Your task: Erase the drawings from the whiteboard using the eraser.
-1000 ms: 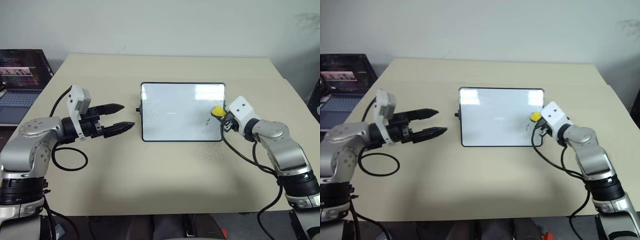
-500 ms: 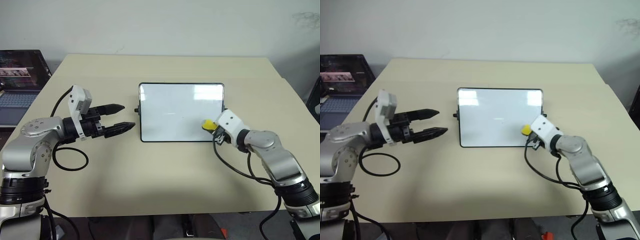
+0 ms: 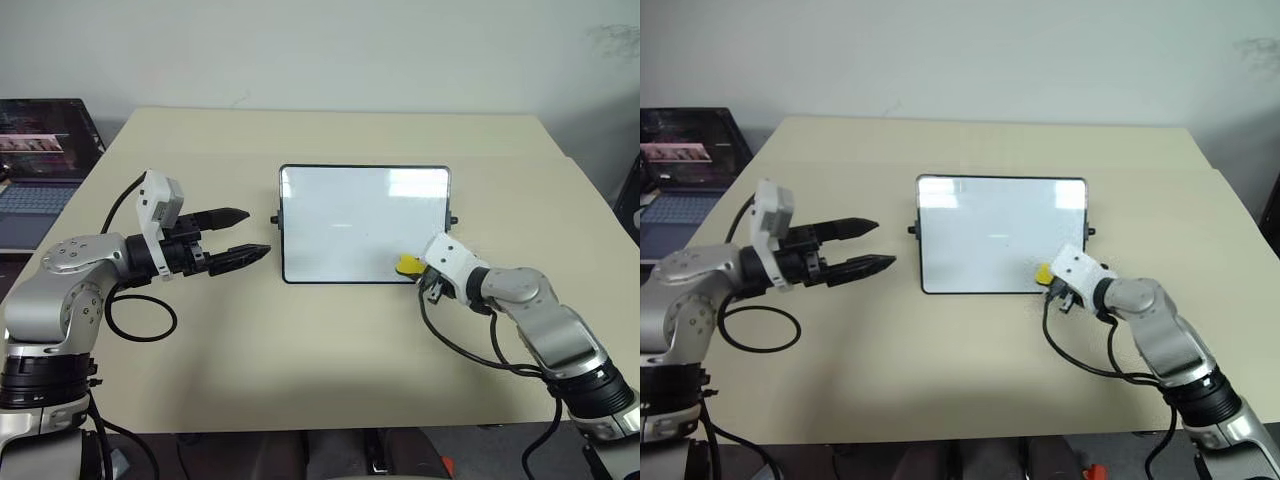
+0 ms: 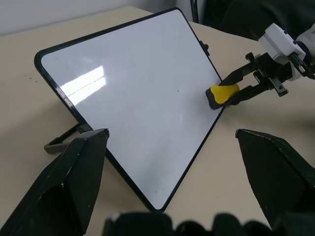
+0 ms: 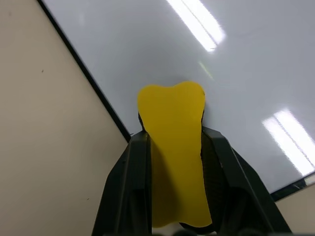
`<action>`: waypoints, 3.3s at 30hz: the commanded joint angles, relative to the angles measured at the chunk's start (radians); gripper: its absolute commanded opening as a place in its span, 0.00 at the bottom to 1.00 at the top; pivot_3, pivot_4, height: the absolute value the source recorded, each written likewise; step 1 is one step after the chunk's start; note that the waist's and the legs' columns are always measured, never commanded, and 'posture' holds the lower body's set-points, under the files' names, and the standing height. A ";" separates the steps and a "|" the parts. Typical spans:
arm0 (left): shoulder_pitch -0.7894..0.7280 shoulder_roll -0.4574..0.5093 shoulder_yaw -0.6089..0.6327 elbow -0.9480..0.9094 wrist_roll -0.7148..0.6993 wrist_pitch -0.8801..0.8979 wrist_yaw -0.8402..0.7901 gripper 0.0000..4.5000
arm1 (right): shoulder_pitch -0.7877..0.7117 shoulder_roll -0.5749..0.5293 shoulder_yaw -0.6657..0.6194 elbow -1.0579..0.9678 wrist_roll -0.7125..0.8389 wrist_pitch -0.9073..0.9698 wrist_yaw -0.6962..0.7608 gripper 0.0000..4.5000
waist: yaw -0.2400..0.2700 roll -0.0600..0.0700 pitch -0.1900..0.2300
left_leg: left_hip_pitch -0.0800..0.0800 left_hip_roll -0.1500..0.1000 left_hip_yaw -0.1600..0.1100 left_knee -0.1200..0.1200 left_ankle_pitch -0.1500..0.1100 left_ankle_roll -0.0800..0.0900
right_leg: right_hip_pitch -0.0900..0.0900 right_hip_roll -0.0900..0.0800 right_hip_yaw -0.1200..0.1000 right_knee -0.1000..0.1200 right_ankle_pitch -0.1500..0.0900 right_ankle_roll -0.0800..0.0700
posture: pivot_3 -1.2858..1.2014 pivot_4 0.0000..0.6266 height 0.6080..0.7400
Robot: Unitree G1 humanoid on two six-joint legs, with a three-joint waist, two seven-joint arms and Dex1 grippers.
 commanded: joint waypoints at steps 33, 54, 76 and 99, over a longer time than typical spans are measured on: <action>0.020 0.027 0.040 -0.040 -0.013 -0.001 0.004 1.00 | -0.194 0.075 -0.435 0.412 0.144 0.241 -0.367 0.89 | -0.001 0.004 0.003 | -0.007 -0.001 0.000 -0.008 -0.001 0.000 | -0.004 0.000 -0.001 -0.009 0.003 -0.004 | 0.52 0.24 1.00; 0.013 -0.036 0.166 -0.001 0.054 -0.138 0.207 1.00 | -0.232 0.160 -0.543 0.472 0.194 -0.152 -0.436 0.99 | -0.001 0.004 0.003 | -0.006 -0.001 0.001 -0.007 -0.001 0.000 | -0.004 0.000 0.000 -0.008 0.004 -0.004 | 0.52 0.24 1.00; 0.014 -0.314 0.232 0.277 0.278 -0.474 0.713 1.00 | -0.099 0.318 -0.518 0.563 0.240 -0.514 -0.379 0.99 | 0.000 0.004 0.002 | -0.007 0.000 0.001 -0.001 -0.001 0.000 | -0.003 -0.001 0.001 -0.005 0.007 -0.001 | 0.52 0.24 1.00; 0.086 -0.421 0.224 0.322 0.311 -0.600 0.798 1.00 | -0.040 0.380 -0.480 0.608 0.214 -0.686 -0.401 0.99 | -0.001 0.004 0.001 | -0.005 0.000 0.001 0.002 -0.001 0.000 | -0.002 -0.001 0.001 -0.001 0.007 0.000 | 0.52 0.24 1.00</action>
